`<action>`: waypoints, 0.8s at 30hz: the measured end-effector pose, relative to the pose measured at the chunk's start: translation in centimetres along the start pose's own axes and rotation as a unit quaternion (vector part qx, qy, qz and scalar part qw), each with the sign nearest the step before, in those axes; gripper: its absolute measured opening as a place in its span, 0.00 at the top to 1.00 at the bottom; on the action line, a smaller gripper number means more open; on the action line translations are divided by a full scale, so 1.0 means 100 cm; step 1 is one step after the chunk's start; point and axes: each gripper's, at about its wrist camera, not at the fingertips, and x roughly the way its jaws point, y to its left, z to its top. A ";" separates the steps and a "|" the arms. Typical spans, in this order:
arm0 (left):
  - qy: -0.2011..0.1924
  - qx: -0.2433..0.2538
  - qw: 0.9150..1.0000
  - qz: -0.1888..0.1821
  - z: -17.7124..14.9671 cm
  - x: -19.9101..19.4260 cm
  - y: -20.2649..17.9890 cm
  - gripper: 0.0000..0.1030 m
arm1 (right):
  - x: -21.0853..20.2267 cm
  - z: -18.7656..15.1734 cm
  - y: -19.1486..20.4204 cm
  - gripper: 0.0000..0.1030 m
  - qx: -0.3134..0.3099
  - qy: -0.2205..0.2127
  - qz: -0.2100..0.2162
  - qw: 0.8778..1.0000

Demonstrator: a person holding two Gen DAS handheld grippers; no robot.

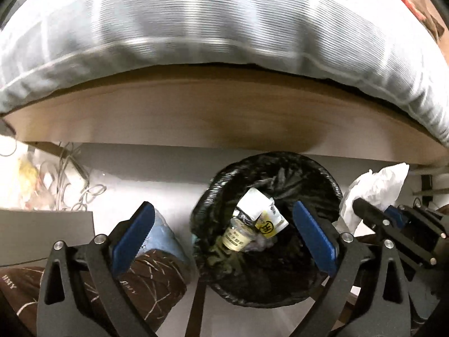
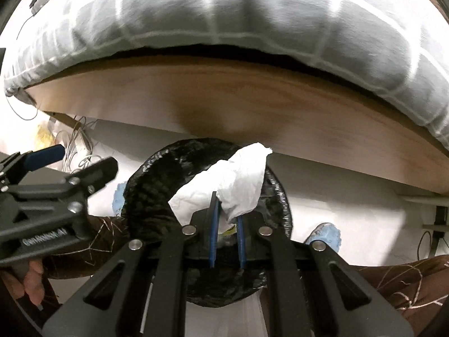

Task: Collect trash
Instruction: 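Open the left tool to drop the white box while the right tool drops the tissue, then raise both tools from the bin back over the bed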

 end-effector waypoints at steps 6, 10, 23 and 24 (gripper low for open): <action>0.001 -0.008 1.000 0.002 -0.005 -0.001 0.016 0.06 | 0.010 0.000 0.014 0.87 -0.016 0.013 0.004 1.000; 0.000 -0.019 1.000 0.006 -0.005 -0.001 0.025 0.06 | 0.015 -0.001 0.019 0.76 -0.021 0.020 0.007 1.000; -0.005 -0.016 1.000 0.017 -0.002 -0.002 0.022 0.06 | 0.017 0.000 0.025 0.23 -0.033 0.012 -0.010 0.999; -0.006 -0.015 1.000 0.017 -0.001 -0.002 0.022 0.06 | 0.016 0.001 0.024 0.18 -0.036 0.010 -0.012 0.999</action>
